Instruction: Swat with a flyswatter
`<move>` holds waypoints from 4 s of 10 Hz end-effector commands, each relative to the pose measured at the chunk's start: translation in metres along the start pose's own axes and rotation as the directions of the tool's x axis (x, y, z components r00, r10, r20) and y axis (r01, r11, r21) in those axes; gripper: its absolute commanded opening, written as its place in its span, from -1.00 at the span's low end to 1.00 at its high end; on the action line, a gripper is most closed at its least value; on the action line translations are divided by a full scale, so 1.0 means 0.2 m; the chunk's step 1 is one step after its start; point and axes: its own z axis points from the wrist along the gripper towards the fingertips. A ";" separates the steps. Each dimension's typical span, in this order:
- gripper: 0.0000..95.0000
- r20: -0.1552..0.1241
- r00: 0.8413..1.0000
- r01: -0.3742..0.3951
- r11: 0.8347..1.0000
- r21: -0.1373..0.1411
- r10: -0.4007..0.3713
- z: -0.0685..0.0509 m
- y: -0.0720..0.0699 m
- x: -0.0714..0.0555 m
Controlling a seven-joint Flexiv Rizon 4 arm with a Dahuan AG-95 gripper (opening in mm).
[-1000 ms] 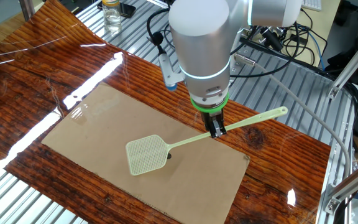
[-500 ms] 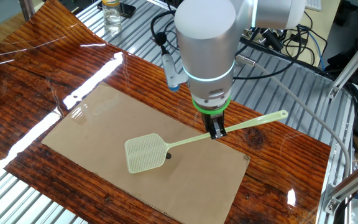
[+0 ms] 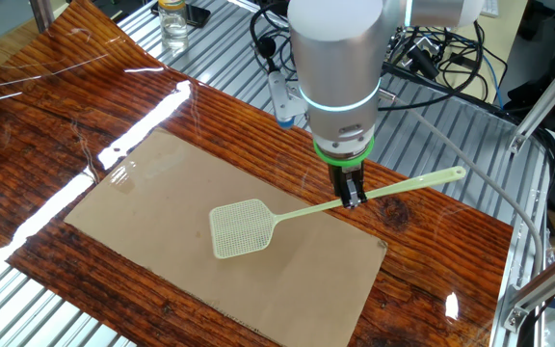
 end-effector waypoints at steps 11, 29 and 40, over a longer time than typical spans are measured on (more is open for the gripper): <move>-1.00 0.085 0.996 -0.017 1.000 -0.010 0.018 0.16 -0.01 0.17; -1.00 -0.037 0.999 -0.008 0.997 -0.073 0.005 0.05 -0.06 0.20; -1.00 -0.035 0.999 0.011 0.997 -0.073 -0.013 0.24 0.01 0.16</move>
